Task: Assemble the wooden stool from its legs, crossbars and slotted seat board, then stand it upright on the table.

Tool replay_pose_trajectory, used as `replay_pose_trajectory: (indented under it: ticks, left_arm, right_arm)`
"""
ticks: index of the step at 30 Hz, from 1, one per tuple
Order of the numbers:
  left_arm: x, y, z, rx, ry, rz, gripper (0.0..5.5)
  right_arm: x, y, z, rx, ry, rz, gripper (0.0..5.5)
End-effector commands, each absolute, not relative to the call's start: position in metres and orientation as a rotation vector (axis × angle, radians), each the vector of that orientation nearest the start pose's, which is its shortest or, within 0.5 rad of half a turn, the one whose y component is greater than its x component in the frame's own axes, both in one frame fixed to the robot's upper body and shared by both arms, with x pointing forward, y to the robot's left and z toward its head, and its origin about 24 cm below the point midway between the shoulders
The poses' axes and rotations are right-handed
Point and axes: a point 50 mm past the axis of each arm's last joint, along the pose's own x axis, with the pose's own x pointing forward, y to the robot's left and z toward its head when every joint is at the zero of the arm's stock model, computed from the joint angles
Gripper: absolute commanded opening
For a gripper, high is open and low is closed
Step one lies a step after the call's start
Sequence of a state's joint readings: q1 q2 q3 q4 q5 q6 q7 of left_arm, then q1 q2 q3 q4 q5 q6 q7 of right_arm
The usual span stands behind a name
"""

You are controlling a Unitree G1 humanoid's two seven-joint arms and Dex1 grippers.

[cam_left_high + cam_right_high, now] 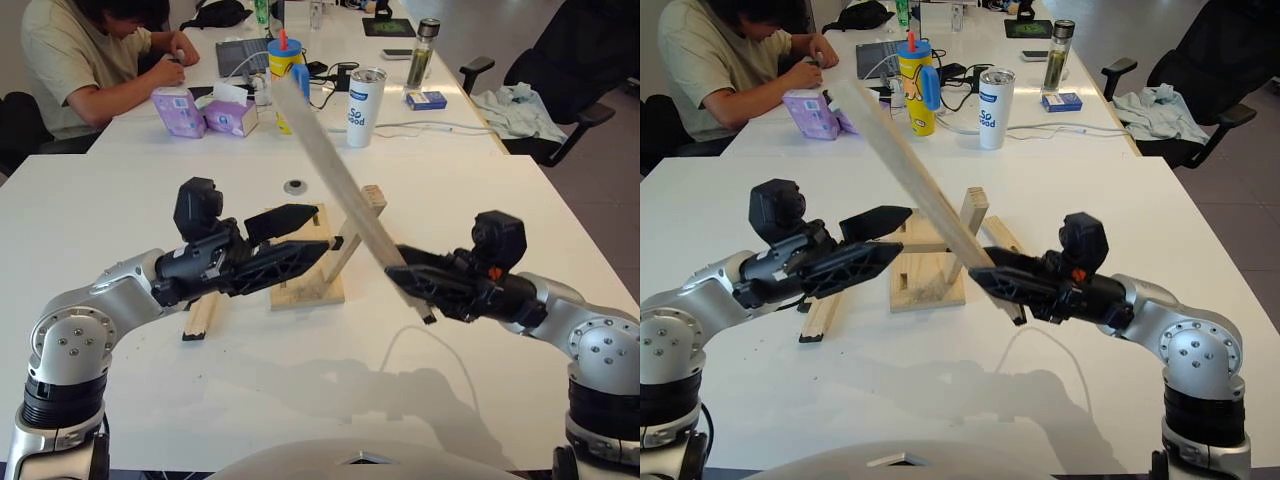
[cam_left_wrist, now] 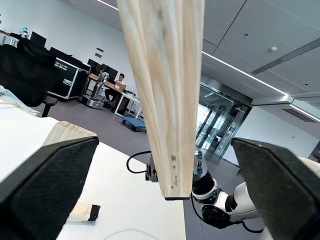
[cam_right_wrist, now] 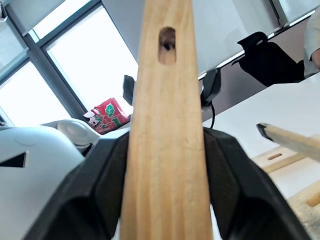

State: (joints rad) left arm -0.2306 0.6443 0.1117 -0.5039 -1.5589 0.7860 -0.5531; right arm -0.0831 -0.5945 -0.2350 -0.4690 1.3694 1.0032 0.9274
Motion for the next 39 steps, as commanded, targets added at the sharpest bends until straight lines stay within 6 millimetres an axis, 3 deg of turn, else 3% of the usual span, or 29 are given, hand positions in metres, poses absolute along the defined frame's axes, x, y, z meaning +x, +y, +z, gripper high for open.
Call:
replay_pose_trajectory:
  ticks: [1,5,21,30,31,37,39]
  left_arm:
    - [0.213,0.146,0.207,-0.640,0.037,-1.373,4.91]
    - [0.211,0.144,0.210,-0.671,0.043,-1.399,4.63]
    - [0.210,0.151,0.203,-0.663,0.134,-1.420,2.08]
    - [0.212,0.161,0.197,-0.622,0.169,-1.392,2.06]
    - [0.213,0.163,0.195,-0.615,0.177,-1.380,2.06]
    - [0.209,0.187,0.181,-0.582,0.241,-1.288,2.04]
    - [0.204,0.205,0.176,-0.560,0.274,-1.213,2.04]
  right_arm:
    - [0.187,-0.169,0.159,0.613,0.246,1.546,2.05]
    - [0.186,-0.172,0.156,0.597,0.295,1.582,2.05]
    - [0.189,-0.179,0.153,0.562,0.344,1.605,2.05]
    - [0.194,-0.184,0.152,0.598,0.360,1.583,2.05]
    - [0.194,-0.184,0.151,0.604,0.371,1.579,2.41]
    - [0.191,-0.183,0.140,0.611,0.398,1.526,3.40]
    - [0.194,-0.181,0.130,0.569,0.404,1.469,3.69]
